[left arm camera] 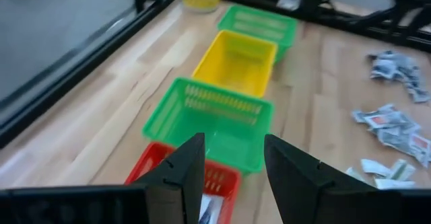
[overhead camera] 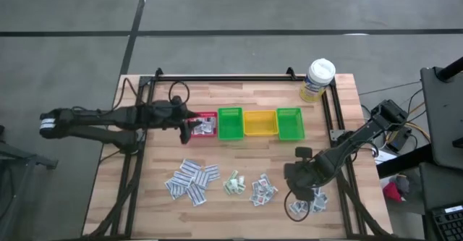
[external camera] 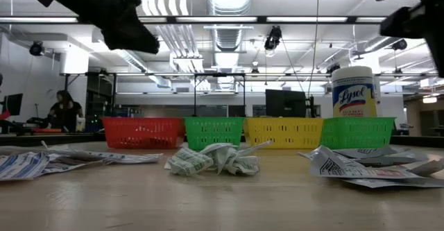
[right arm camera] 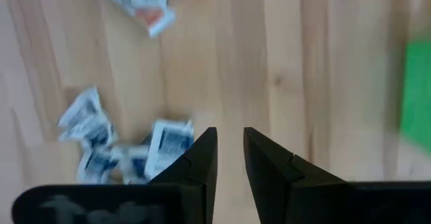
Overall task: Pick & Place First Aid Supplies
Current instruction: Put the alcohol pad into the red basket
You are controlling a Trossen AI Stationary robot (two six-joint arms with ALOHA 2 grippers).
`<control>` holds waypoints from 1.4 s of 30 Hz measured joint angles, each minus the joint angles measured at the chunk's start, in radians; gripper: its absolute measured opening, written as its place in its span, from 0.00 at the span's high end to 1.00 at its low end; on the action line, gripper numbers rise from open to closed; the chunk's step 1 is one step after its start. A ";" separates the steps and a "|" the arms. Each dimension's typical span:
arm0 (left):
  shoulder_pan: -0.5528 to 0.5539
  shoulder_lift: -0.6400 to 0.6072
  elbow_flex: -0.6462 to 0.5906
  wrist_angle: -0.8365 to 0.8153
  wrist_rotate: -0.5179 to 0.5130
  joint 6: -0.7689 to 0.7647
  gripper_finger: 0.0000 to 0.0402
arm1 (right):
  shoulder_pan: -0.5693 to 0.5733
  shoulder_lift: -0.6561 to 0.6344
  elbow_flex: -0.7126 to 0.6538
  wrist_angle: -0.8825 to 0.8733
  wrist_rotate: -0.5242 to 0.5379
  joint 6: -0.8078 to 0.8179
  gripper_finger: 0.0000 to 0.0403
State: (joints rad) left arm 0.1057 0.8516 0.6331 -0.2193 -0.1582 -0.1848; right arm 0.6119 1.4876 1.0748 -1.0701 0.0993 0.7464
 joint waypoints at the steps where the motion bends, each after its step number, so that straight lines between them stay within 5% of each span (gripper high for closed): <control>1: -0.010 0.000 0.000 0.009 0.000 0.008 0.63 | 0.004 0.000 0.000 -0.020 -0.015 0.029 0.81; 25: -0.077 0.000 0.000 0.029 0.000 0.025 0.63 | 0.311 0.000 -0.091 -0.087 -0.082 0.478 0.71; 42: -0.077 0.000 0.000 0.034 0.000 0.002 0.63 | 0.327 -0.002 -0.252 0.084 -0.142 0.590 0.71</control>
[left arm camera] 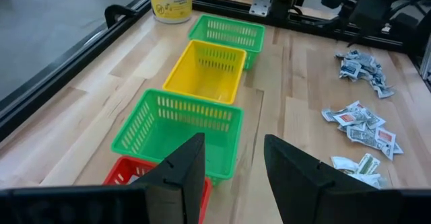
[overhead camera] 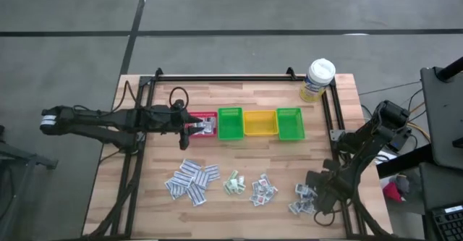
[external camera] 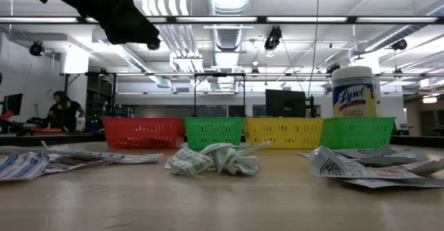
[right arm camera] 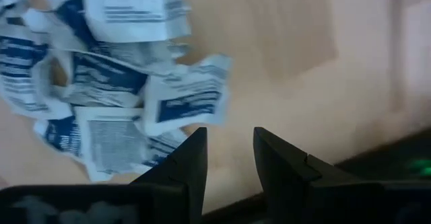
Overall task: Pick & Place First Aid Supplies
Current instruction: Put the alcohol pad into the red basket
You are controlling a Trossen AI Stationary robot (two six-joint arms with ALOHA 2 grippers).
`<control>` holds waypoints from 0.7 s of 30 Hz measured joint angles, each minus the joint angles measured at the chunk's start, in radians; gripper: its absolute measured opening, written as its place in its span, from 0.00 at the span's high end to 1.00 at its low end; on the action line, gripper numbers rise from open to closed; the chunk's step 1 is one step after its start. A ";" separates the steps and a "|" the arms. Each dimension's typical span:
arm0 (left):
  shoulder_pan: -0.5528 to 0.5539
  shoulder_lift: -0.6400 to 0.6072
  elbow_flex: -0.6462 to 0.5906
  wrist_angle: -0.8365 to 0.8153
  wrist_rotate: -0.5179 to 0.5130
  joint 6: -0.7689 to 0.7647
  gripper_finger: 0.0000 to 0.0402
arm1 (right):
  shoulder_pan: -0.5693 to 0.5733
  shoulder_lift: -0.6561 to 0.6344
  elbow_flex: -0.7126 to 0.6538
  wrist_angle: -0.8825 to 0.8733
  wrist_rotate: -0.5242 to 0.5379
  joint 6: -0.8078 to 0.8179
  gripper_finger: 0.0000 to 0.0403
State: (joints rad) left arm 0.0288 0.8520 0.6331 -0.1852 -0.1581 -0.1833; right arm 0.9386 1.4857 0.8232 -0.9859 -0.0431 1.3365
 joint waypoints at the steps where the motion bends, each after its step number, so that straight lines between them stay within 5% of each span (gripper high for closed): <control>1: 0.000 0.000 0.000 0.000 0.000 0.000 0.63 | 0.000 0.000 -0.008 0.025 -0.002 0.000 0.71; 21: 0.000 0.000 0.000 -0.001 0.000 0.000 0.63 | -0.001 0.000 -0.085 0.083 0.001 0.051 0.73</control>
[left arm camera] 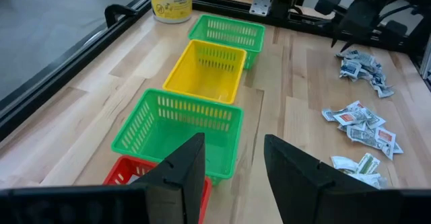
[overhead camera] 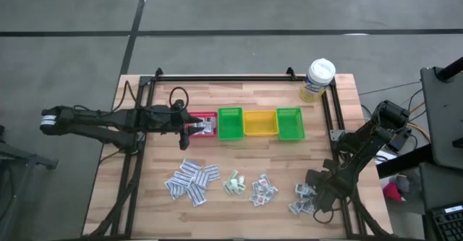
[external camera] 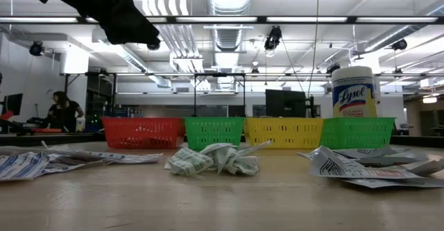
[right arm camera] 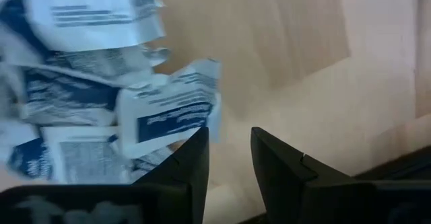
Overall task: Pick & Place First Aid Supplies
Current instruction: Put the alcohol pad into the red basket
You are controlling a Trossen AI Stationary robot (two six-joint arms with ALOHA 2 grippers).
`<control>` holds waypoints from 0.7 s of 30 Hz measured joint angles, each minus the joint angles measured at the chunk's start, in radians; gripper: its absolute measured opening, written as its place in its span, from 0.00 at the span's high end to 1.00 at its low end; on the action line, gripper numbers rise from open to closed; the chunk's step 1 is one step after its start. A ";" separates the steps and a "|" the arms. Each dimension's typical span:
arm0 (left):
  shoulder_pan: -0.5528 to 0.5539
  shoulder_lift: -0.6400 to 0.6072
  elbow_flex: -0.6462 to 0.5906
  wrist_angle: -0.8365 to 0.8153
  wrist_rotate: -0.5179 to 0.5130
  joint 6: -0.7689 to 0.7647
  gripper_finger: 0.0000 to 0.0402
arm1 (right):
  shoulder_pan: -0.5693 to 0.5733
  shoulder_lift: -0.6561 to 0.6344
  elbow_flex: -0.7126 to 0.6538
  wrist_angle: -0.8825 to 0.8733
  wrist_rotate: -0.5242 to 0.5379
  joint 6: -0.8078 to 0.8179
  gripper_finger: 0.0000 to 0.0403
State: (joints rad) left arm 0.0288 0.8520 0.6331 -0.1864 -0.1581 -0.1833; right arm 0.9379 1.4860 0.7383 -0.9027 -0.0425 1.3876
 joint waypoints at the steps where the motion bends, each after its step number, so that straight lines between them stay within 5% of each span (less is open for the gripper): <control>1: 0.000 0.000 0.000 0.000 0.000 0.000 0.63 | 0.000 0.000 -0.006 0.008 -0.001 0.006 0.73; 21: 0.000 0.000 0.000 0.000 0.000 0.000 0.63 | 0.000 -0.002 -0.063 0.098 -0.003 0.111 0.82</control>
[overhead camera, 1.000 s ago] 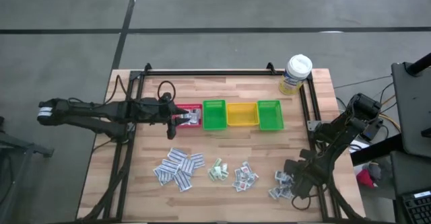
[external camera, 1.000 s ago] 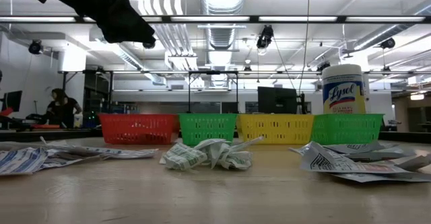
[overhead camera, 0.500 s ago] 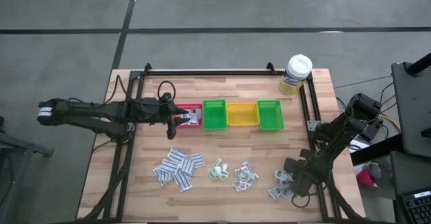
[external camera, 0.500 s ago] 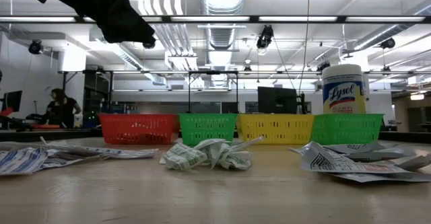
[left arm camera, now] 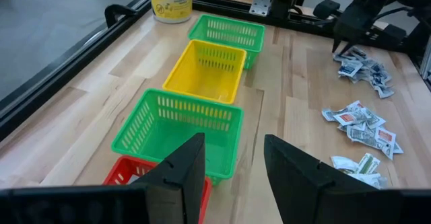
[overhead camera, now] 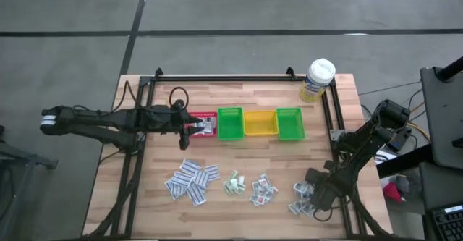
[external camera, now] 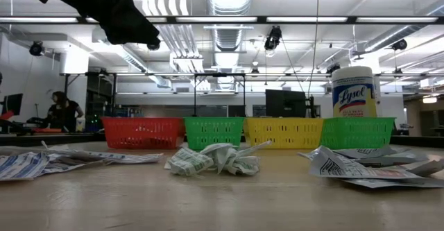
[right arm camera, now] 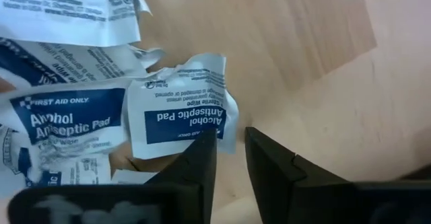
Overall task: Pick & Place First Aid Supplies
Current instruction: Put the alcohol pad into the red basket
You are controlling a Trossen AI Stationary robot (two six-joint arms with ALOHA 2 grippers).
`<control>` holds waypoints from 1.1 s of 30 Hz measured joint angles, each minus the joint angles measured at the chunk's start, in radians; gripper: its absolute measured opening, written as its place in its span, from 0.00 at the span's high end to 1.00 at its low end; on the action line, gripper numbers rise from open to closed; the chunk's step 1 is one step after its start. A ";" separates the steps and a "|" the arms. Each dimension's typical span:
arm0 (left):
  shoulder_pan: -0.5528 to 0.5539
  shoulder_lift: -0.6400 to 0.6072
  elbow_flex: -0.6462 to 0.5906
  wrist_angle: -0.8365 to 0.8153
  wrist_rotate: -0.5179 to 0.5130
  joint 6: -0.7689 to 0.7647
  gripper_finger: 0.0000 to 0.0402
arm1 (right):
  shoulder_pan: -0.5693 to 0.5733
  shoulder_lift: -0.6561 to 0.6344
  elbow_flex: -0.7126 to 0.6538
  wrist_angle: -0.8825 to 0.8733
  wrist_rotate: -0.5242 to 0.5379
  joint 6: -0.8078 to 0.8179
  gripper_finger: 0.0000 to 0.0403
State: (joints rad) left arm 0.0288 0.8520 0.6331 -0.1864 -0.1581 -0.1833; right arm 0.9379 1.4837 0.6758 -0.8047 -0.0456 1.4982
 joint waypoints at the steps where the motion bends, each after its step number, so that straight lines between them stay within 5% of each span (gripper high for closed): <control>1: 0.000 0.000 0.000 0.000 0.000 0.000 0.63 | 0.000 0.000 0.000 -0.002 0.000 0.002 0.83; 10: 0.000 0.000 0.000 0.000 0.000 0.000 0.63 | 0.000 0.002 -0.001 -0.040 -0.002 0.027 0.97; 33: 0.000 0.000 0.000 0.003 0.000 0.000 0.63 | 0.000 -0.004 0.014 -0.157 0.097 0.123 0.98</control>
State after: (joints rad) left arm 0.0288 0.8524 0.6331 -0.1837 -0.1581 -0.1829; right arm 0.9379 1.4801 0.6903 -0.9621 0.0512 1.6209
